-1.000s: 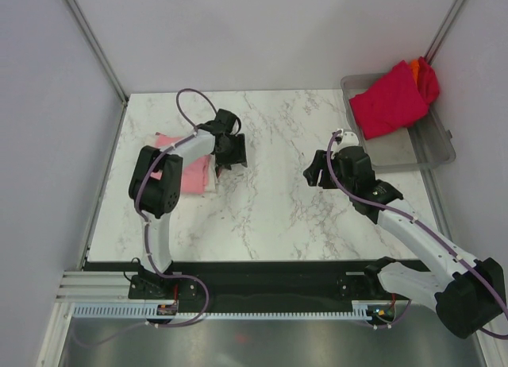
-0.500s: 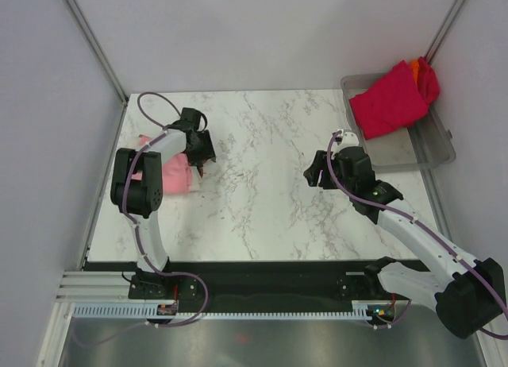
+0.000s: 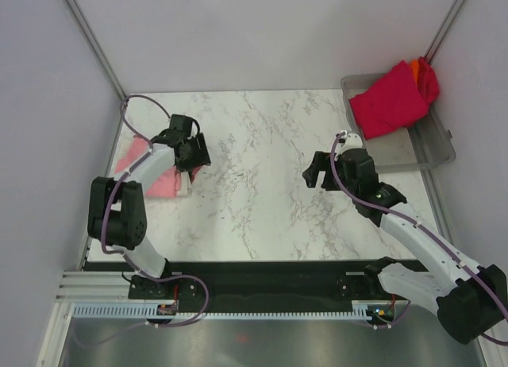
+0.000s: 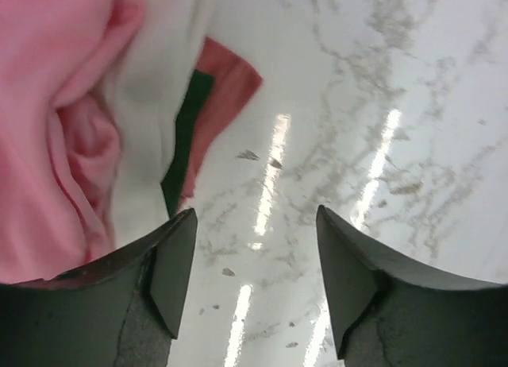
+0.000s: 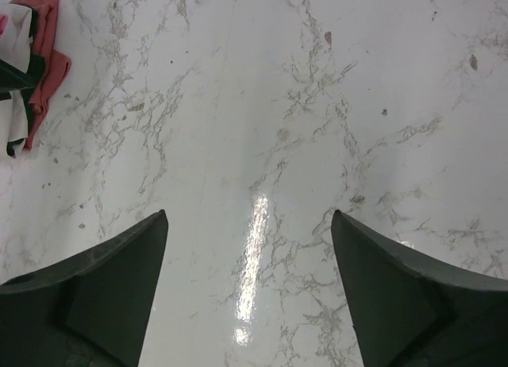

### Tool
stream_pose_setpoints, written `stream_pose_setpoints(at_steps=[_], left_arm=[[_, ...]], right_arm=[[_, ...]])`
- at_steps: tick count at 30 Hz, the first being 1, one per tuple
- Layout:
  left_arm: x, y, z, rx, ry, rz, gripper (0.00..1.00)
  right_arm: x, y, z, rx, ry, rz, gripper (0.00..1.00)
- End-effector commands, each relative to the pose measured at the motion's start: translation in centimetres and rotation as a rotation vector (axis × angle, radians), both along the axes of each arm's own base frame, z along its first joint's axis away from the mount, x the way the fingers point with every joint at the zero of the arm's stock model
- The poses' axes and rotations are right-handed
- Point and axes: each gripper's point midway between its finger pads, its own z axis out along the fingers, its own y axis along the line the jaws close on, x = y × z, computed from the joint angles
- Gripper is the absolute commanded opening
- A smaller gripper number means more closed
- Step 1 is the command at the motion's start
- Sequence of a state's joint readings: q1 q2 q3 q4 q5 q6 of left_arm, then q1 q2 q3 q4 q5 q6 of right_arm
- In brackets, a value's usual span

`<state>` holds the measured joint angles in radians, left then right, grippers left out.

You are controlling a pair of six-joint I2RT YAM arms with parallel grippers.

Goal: Fold and stack the t-shirts
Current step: Reset both grippers

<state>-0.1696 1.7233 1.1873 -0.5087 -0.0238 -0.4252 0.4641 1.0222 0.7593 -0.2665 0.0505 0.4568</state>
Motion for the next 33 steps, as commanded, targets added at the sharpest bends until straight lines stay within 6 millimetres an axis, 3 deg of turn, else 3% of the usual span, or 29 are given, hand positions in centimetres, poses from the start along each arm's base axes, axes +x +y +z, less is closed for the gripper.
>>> stream_pose_setpoints(at_steps=[1,3,4,5,7,10,11,12,14,15,18,21,23,25,27,33], left_arm=[[-0.1,-4.0,6.2,-0.067,-0.212,-0.075,0.71],[-1.6,-5.3,8.7,-0.084,-0.293,-0.097,0.82],[-2.3,-5.6,9.5,-0.092,-0.323,-0.102,0.95],[-2.8,-5.9,10.3,-0.109,-0.353,-0.103,1.00],[-4.7,-6.4,12.1,-0.156,-0.434,-0.118,1.00],[-7.2,-6.6,12.8,-0.231,-0.528,-0.139,1.00],[-7.9,-6.5,12.6,-0.243,-0.544,-0.142,1.00],[-9.0,-6.2,10.5,-0.241,-0.519,-0.146,1.00],[-9.8,-5.9,10.7,-0.262,-0.578,-0.148,1.00],[-10.6,-5.6,8.5,-0.251,-0.554,-0.146,1.00],[-11.3,-4.6,6.4,-0.210,-0.584,-0.152,1.00],[-11.6,-3.4,4.4,-0.147,-0.564,-0.130,0.99],[-11.4,-3.2,4.7,-0.147,-0.577,-0.113,1.00],[-11.2,-3.3,4.9,-0.154,-0.606,-0.114,1.00],[-11.2,-3.4,4.6,-0.160,-0.600,-0.118,1.00],[-11.7,-3.6,4.5,-0.180,-0.592,-0.126,0.99]], right_arm=[[0.2,-1.0,0.8,-0.019,-0.034,-0.031,0.96],[0.1,-1.1,1.0,-0.037,-0.045,-0.019,0.98],[0.2,-1.2,1.1,-0.044,-0.047,-0.022,0.98],[0.2,-1.4,1.2,-0.054,-0.052,-0.032,0.98],[0.1,-2.2,1.1,-0.075,-0.061,-0.061,0.98],[-0.1,-3.7,0.8,-0.097,-0.091,-0.120,0.98],[-0.2,-4.1,0.6,-0.103,-0.105,-0.137,0.98],[-0.2,-5.4,-0.1,-0.129,-0.127,-0.191,0.98],[-0.6,-6.8,-2.1,-0.178,-0.127,-0.236,0.98],[-0.5,-7.2,-1.7,-0.170,-0.140,-0.271,0.98],[-0.5,-7.5,-1.1,-0.166,-0.160,-0.288,0.98],[-0.8,-8.3,-2.5,-0.147,-0.154,-0.342,0.98],[-1.2,-7.9,-4.7,-0.093,-0.146,-0.348,0.98],[-1.5,-7.5,-5.6,-0.068,-0.146,-0.324,0.98],[-1.7,-6.5,-5.3,-0.059,-0.153,-0.255,0.98],[-2.1,-7.0,-5.0,-0.036,-0.186,-0.279,0.98]])
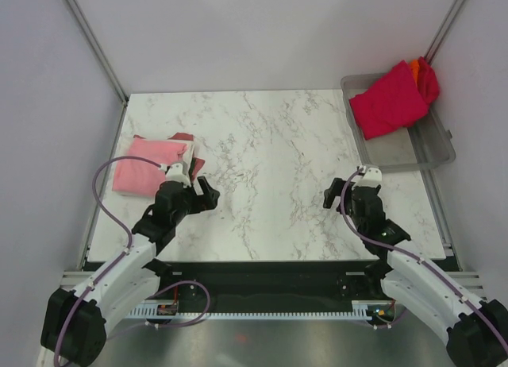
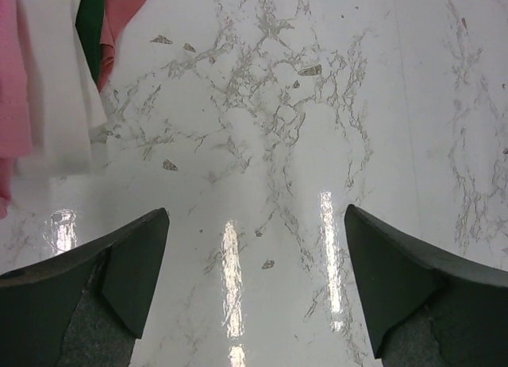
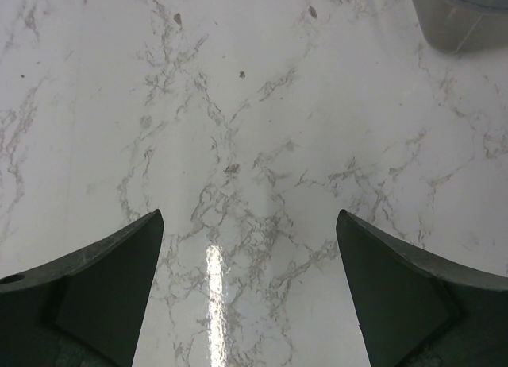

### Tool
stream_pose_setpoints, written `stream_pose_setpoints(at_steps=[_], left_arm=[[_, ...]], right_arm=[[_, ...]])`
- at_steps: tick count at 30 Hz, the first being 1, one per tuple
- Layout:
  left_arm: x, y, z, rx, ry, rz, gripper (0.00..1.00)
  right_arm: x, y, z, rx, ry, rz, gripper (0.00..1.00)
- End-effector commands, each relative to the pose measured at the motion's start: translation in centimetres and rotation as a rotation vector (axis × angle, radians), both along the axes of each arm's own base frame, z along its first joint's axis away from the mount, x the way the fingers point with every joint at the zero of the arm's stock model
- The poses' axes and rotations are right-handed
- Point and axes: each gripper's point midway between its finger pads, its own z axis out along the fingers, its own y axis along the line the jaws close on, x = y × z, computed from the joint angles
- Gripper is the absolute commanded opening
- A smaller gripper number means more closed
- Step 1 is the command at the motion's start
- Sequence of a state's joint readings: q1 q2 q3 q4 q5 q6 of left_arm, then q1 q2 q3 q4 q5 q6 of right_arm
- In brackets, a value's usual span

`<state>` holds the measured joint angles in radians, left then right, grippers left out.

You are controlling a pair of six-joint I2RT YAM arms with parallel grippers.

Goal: Fold and stack the t-shirts
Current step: Reset both grippers

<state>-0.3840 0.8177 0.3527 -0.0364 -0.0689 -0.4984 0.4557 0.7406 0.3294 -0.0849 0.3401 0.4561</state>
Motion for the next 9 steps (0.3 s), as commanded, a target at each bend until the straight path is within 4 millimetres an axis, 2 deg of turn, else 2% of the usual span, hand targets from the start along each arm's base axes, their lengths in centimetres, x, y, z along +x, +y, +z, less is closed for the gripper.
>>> stream_pose_setpoints(at_steps=[1,6,9], left_arm=[[0.5,-0.1,1.5,-0.022,-0.078,0.000,0.99],[0.0,0.0,2.2,-0.043,-0.121,-0.005,0.99],[-0.2,0.1,2.3,-0.049,-0.135,-0.003,0.99]], right_arm=[[0.8,0.4,2.6,0.068,-0.109,-0.010,0.98],[0.4,1.5,3.0,0.114,-0.154,0.059,0.98],[0.5,1.3,3.2,0.115,-0.160,0.047,0.98]])
